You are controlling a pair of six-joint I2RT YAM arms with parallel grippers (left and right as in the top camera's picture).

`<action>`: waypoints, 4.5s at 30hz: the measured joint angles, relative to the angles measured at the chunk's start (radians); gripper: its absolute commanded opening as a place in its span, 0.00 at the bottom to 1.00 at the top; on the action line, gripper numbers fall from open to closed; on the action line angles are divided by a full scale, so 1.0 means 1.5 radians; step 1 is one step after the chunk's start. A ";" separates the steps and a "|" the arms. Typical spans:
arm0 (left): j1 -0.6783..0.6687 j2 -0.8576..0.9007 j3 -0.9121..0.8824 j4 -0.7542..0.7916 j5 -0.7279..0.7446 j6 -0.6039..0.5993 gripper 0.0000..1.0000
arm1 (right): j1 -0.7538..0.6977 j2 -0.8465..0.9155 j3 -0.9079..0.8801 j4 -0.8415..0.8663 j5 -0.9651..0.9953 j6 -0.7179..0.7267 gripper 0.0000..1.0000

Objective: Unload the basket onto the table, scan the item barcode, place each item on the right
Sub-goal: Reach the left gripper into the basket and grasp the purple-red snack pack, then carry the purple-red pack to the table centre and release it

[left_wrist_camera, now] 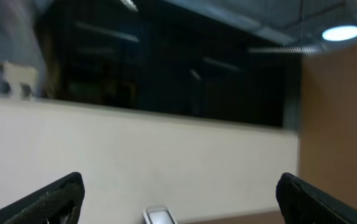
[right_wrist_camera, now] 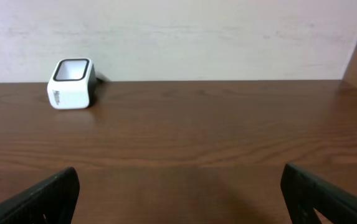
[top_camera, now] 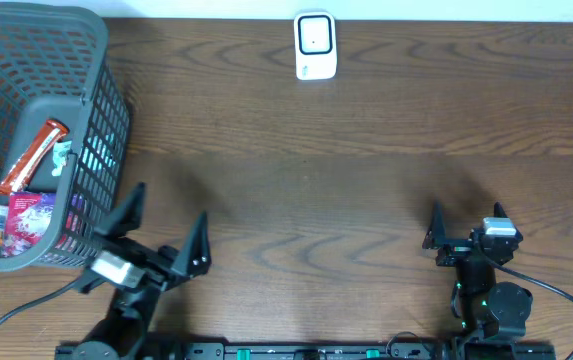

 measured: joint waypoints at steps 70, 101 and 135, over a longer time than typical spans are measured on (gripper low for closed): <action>0.391 1.356 0.946 -1.141 -0.483 -0.421 0.19 | 0.000 0.001 0.000 -0.001 0.000 0.000 0.99; 0.273 0.812 1.116 -0.941 -0.171 -0.209 0.07 | 0.000 0.001 0.000 0.000 0.000 0.000 0.99; -0.368 1.340 1.097 -0.923 -0.231 -0.071 0.99 | 0.000 0.001 0.000 -0.001 0.000 0.000 0.99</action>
